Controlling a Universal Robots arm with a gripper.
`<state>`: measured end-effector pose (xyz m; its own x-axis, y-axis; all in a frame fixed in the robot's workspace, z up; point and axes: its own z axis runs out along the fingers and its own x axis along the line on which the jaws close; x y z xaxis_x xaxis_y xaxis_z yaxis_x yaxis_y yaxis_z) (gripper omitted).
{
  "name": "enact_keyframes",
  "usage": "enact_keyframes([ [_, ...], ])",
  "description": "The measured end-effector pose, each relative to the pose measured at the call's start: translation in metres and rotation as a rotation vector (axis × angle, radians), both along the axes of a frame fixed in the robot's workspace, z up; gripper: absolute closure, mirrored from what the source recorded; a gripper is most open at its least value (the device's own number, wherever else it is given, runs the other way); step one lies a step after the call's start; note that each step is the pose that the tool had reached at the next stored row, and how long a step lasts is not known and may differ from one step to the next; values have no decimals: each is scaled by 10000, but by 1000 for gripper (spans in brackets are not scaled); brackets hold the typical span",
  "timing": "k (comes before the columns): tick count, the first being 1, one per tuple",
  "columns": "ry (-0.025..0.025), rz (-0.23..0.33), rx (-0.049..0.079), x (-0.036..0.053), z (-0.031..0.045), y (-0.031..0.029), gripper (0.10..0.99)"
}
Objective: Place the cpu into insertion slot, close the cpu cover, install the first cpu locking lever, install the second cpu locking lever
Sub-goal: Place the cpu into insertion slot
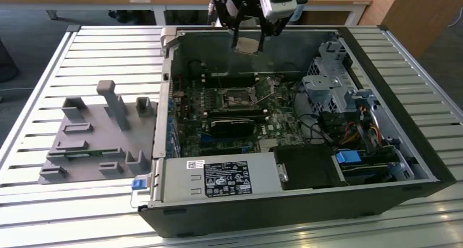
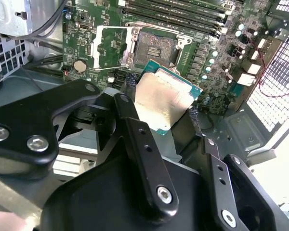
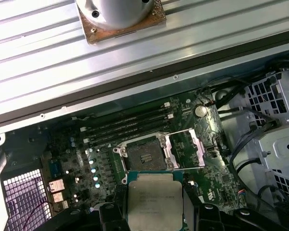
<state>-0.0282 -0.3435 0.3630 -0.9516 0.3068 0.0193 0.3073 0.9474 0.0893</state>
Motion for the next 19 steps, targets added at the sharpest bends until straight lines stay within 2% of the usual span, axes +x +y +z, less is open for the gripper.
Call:
enact_keyframes([
  [19,0,-884,1,0,-4,0,545],
])
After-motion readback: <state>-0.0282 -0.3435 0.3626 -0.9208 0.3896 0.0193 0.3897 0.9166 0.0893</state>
